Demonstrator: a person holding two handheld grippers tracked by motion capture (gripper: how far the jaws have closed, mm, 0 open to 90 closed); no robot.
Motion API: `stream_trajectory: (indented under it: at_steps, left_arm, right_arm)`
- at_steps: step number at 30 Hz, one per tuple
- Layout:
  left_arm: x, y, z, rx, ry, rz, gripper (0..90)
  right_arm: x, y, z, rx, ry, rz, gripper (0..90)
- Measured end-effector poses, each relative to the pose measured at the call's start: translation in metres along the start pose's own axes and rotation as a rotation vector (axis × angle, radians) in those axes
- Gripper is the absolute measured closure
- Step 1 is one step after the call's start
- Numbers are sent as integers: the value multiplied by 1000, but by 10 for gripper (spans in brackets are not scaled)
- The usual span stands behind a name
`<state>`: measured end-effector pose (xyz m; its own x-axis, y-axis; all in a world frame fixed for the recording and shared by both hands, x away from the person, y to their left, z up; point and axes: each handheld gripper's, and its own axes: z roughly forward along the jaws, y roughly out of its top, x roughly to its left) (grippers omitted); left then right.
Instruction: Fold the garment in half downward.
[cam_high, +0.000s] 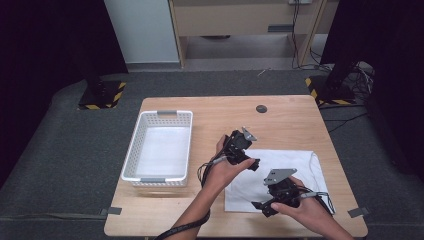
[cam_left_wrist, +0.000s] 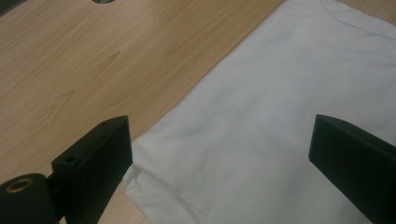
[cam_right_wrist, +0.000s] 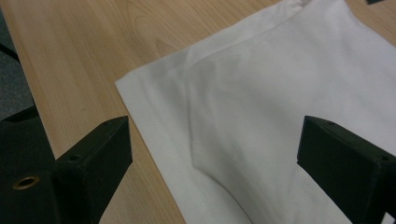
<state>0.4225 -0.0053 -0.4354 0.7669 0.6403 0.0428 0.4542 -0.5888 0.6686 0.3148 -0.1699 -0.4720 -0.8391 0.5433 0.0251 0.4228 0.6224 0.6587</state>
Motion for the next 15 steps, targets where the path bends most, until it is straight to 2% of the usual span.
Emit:
stream_trajectory:
  at_steps: [6,15]
  left_arm:
    - [9,-3,1,-4,7,-21,60]
    - [16,-8,1,-10,14,-49,60]
  right_arm:
    - [6,6,8,9,15,-17,101]
    - [13,12,18,-6,28,-21,116]
